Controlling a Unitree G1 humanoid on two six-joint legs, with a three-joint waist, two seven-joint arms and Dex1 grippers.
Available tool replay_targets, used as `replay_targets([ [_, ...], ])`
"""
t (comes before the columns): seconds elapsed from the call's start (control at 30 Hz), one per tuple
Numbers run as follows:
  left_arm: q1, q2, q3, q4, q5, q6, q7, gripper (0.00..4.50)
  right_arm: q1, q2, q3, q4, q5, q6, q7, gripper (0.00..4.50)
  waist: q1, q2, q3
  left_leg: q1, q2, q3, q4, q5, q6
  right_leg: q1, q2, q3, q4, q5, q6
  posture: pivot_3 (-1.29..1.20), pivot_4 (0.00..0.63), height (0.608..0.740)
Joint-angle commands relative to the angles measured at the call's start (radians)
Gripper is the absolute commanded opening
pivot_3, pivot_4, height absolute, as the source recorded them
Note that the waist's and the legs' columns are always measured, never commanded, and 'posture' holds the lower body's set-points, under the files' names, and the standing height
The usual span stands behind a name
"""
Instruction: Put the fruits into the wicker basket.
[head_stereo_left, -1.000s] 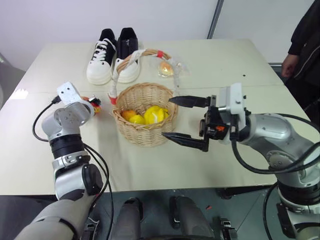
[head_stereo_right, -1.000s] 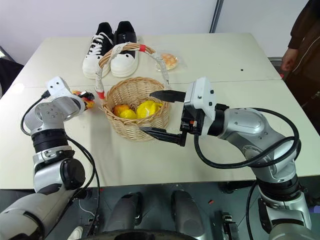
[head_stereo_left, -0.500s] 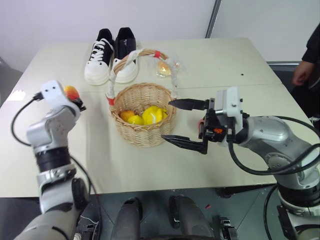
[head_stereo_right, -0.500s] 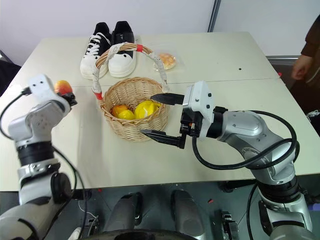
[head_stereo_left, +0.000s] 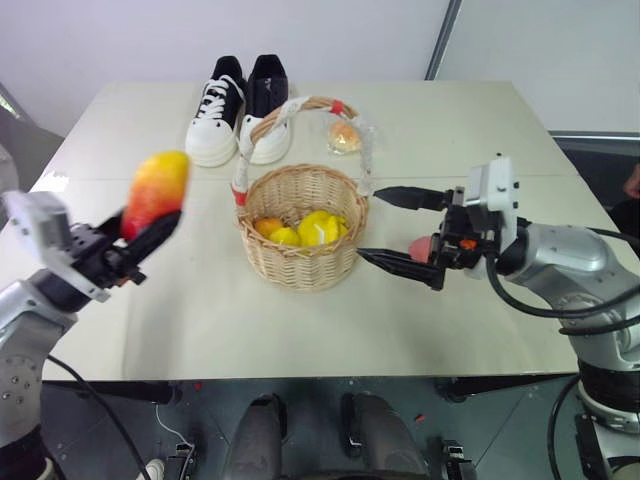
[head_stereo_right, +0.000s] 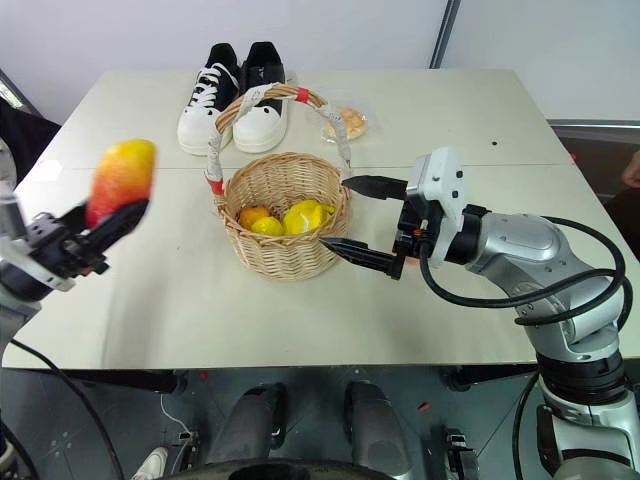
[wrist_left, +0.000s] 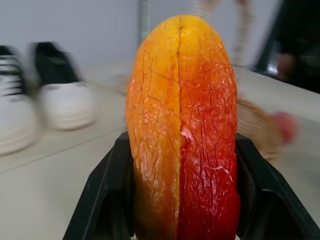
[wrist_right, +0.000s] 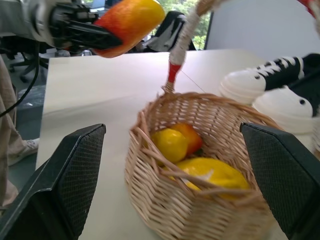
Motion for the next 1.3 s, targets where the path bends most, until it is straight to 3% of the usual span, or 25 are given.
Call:
replay_targets([
  [0.03,-0.118,0.023,-0.111,-0.082,-0.098,0.05,0.037,1.86,0.005,-0.037,-0.055,0.023,-0.02,-0.038,0.036,4.5,-0.002,0.0,0.0,0.0,0.0,0.0,0.0,0.0,0.0,0.0,0.001,0.0,0.0,0.0,0.001,0.0,0.15,0.74],
  [0.33,-0.439,0.017,-0.503,0.076,0.204,0.111,0.169,1.86,0.038,-0.041,-0.083,0.009,-0.037,-0.045,0.013,4.5,-0.007,0.0,0.0,0.003,0.0,-0.001,-0.001,0.0,0.001,-0.001,0.006,0.001,0.005,0.0,0.011,0.0,0.15,0.74],
  [0.43,-0.484,0.006,-0.566,0.134,0.289,0.082,0.16,1.86,0.066,-0.047,-0.09,0.002,-0.053,-0.051,0.008,4.5,-0.007,0.0,0.0,0.003,0.0,-0.002,-0.001,0.0,0.001,-0.001,0.006,0.001,0.006,-0.001,0.01,0.0,0.15,0.74],
  [0.47,-0.492,-0.002,-0.569,0.145,0.295,0.083,0.157,1.86,0.073,-0.047,-0.093,0.0,-0.054,-0.052,0.006,4.5,-0.007,0.0,0.0,0.002,0.0,-0.002,-0.001,0.0,0.001,-0.001,0.006,0.001,0.005,-0.001,0.009,0.0,0.15,0.74],
  [0.67,-0.518,-0.03,-0.572,0.152,0.352,0.068,0.144,4.46,0.124,-0.05,-0.1,0.001,-0.088,-0.059,-0.018,4.5,-0.004,0.0,0.0,0.001,0.0,-0.001,-0.001,0.0,0.001,-0.002,0.005,0.001,0.005,0.001,0.01,0.0,0.15,0.74],
  [0.9,-0.388,-0.035,-0.411,0.071,0.17,0.0,-0.045,4.46,0.188,-0.057,-0.019,0.175,-0.313,-0.16,-0.058,4.5,-0.005,0.0,0.0,0.001,0.0,-0.001,-0.001,0.0,0.001,-0.002,0.004,0.001,0.005,0.0,0.007,0.0,0.15,0.74],
  [1.03,-0.287,0.024,-0.404,0.034,0.171,-0.035,-0.146,4.46,0.154,0.009,0.008,0.309,-0.372,-0.173,-0.119,4.5,-0.011,0.0,0.0,0.002,0.0,0.0,0.0,0.0,0.001,-0.002,0.005,0.002,0.006,0.0,0.007,0.0,0.15,0.74],
  [1.3,-0.223,0.032,-0.393,0.001,0.14,-0.051,-0.193,4.46,0.101,0.074,0.046,0.458,-0.451,-0.176,-0.165,4.5,-0.005,0.001,0.0,0.002,0.0,0.0,0.0,0.0,0.001,-0.001,0.004,0.002,0.006,0.0,0.007,0.0,0.15,0.74],
])
